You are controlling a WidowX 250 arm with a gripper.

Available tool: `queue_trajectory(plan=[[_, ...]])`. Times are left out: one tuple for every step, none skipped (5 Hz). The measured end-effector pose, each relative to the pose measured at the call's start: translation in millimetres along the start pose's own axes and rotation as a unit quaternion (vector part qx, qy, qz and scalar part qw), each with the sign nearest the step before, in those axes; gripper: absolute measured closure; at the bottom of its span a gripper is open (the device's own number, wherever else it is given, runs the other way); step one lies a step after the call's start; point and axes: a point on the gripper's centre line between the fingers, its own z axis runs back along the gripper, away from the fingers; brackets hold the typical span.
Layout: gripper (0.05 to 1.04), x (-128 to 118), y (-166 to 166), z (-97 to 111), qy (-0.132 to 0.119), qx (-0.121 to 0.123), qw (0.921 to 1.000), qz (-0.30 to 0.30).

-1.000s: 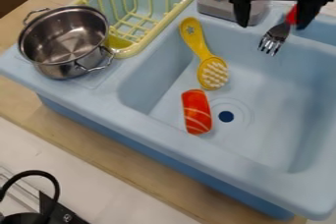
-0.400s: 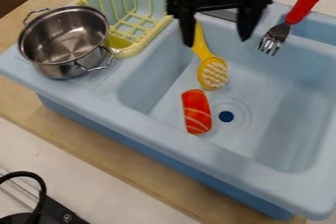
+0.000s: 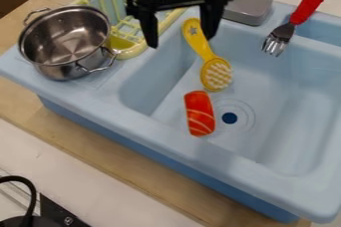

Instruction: Put the silver pot in the yellow basket

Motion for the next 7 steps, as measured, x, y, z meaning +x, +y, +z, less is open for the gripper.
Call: queue_trajectory(plan=[[0.093, 5, 15, 0, 0.013, 0.015, 0.9997, 0.013], [0.093, 11, 23, 0, 0.013, 0.018, 0.9997, 0.015], [0.093, 20, 38, 0, 0.016, 0.03, 0.9988, 0.036], [0.093, 28, 50, 0, 0.005, 0.043, 0.9972, 0.06], [0.093, 33, 59, -1, 0.003, 0.051, 0.9958, 0.076], [0.093, 37, 61, -8, 0.006, 0.07, 0.9939, 0.085], [0.093, 44, 59, -18, 0.011, 0.076, 0.9935, 0.084]])
